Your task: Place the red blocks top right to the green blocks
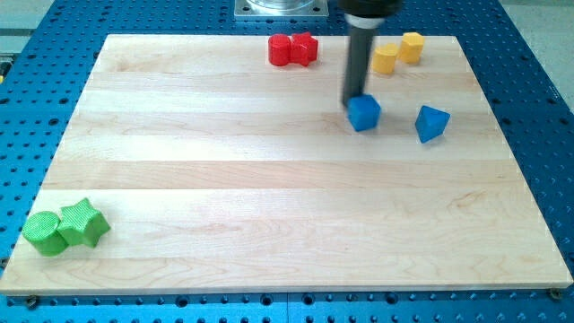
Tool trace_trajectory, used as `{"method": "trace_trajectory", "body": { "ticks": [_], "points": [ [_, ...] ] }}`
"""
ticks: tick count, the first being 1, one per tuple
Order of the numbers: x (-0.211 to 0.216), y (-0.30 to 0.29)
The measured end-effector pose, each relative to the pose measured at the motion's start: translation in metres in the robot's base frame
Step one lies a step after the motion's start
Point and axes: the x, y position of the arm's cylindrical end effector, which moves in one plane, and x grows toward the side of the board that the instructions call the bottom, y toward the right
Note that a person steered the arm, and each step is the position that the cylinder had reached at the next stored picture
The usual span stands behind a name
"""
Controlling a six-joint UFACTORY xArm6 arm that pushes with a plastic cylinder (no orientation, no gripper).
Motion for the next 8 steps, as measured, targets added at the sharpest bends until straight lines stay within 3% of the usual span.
{"method": "trace_trajectory", "body": {
  "ticks": [1, 2, 3, 5, 6, 7, 8],
  "points": [
    [-0.003, 0.029],
    [0.011, -0.023],
    [0.028, 0.012],
    [0.023, -0.124],
    [-0.082, -0.076],
    [-0.134, -0.056],
    [-0.135, -0.1]
  ]
}}
